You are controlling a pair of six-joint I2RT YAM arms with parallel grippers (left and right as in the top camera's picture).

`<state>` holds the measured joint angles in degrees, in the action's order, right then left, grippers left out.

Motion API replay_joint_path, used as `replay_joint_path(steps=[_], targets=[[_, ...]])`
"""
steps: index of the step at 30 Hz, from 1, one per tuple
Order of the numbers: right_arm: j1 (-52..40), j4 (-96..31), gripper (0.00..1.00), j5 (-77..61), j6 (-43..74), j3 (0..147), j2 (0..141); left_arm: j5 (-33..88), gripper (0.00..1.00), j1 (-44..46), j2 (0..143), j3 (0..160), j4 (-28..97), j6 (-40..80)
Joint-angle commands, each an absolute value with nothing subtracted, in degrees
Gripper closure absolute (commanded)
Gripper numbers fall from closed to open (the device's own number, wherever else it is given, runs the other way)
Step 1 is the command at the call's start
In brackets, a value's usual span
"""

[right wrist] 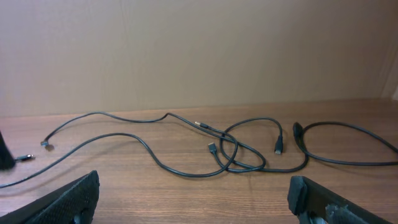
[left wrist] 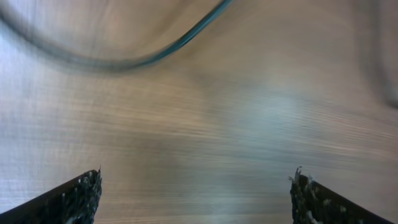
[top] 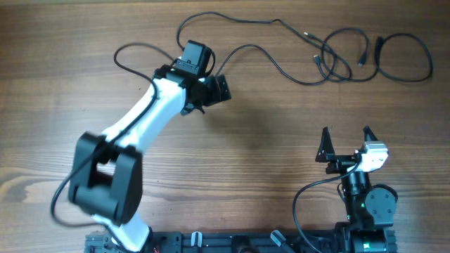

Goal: Untangle cables

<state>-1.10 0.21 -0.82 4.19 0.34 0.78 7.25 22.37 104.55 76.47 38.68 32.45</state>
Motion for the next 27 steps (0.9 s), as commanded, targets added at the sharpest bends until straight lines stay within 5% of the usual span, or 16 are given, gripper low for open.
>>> replay_joint_path(steps=[1,12,27], targets=[[-1.4,0.3,0.00,-0.9,3.2,0.3,0.2,5.1,0.00,24.2,93.6,77.1,33.9,17.6],[-1.4,0.3,0.00,-0.9,3.2,0.3,0.2,0.1,0.00,27.5,85.5,74.4,30.4,-1.3],[-1.4,0.3,0.00,-0.9,3.2,0.3,0.2,0.5,0.00,26.7,85.5,46.5,-5.5,1.9]])
